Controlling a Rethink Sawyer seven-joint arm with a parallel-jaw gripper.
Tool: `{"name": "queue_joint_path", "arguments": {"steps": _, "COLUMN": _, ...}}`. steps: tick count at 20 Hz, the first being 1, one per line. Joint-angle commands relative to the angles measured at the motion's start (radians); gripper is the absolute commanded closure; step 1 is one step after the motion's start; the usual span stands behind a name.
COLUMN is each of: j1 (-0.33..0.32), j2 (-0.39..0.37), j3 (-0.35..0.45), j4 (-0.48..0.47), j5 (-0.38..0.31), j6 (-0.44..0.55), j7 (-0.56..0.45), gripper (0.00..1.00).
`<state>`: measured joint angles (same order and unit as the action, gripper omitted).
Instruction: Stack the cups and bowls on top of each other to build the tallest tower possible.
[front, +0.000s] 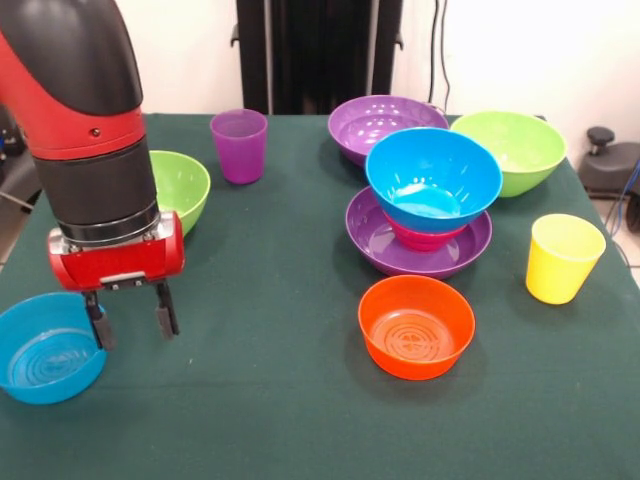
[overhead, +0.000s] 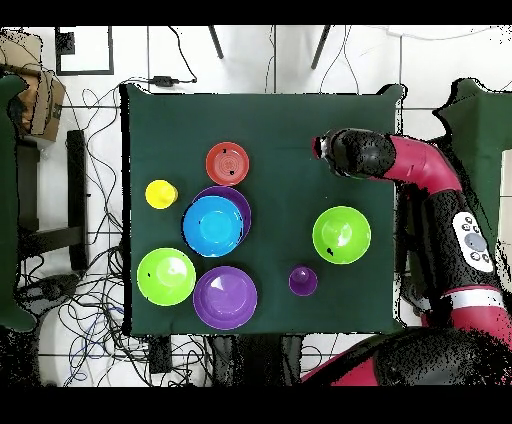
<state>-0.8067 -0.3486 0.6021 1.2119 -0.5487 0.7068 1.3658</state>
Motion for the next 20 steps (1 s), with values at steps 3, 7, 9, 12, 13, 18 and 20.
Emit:
{"name": "queue_joint_path", "arguments": {"steps": 3, "j1": 0.0, "j2": -0.003, "j3": -0.077, "j4": 0.109, "j5": -0.062, "j6": -0.029, "j7": -0.028, "gripper": 0.0}}
{"name": "queue_joint_path", "arguments": {"steps": 7, "j1": -0.012, "j2": -0.015, "j3": -0.076, "j4": 0.118, "j5": -0.057, "j6": -0.022, "j7": -0.046, "gripper": 0.0}}
{"name": "queue_joint_path", "arguments": {"steps": 9, "j1": -0.017, "j2": -0.019, "j3": -0.074, "j4": 0.117, "j5": -0.053, "j6": -0.01, "j7": -0.059, "gripper": 0.0}}
{"name": "queue_joint_path", "arguments": {"steps": 12, "j1": -0.025, "j2": -0.034, "j3": -0.075, "j4": 0.127, "j5": -0.049, "j6": 0.001, "j7": -0.069, "gripper": 0.0}}
{"name": "queue_joint_path", "arguments": {"steps": 13, "j1": -0.03, "j2": -0.039, "j3": -0.075, "j4": 0.132, "j5": -0.049, "j6": 0.003, "j7": -0.073, "gripper": 0.0}}
{"name": "queue_joint_path", "arguments": {"steps": 18, "j1": -0.047, "j2": -0.047, "j3": -0.067, "j4": 0.134, "j5": -0.048, "j6": 0.018, "j7": -0.094, "gripper": 0.0}}
{"name": "queue_joint_path", "arguments": {"steps": 20, "j1": -0.043, "j2": -0.045, "j3": -0.064, "j4": 0.12, "j5": -0.047, "j6": 0.03, "j7": -0.098, "gripper": 0.0}}
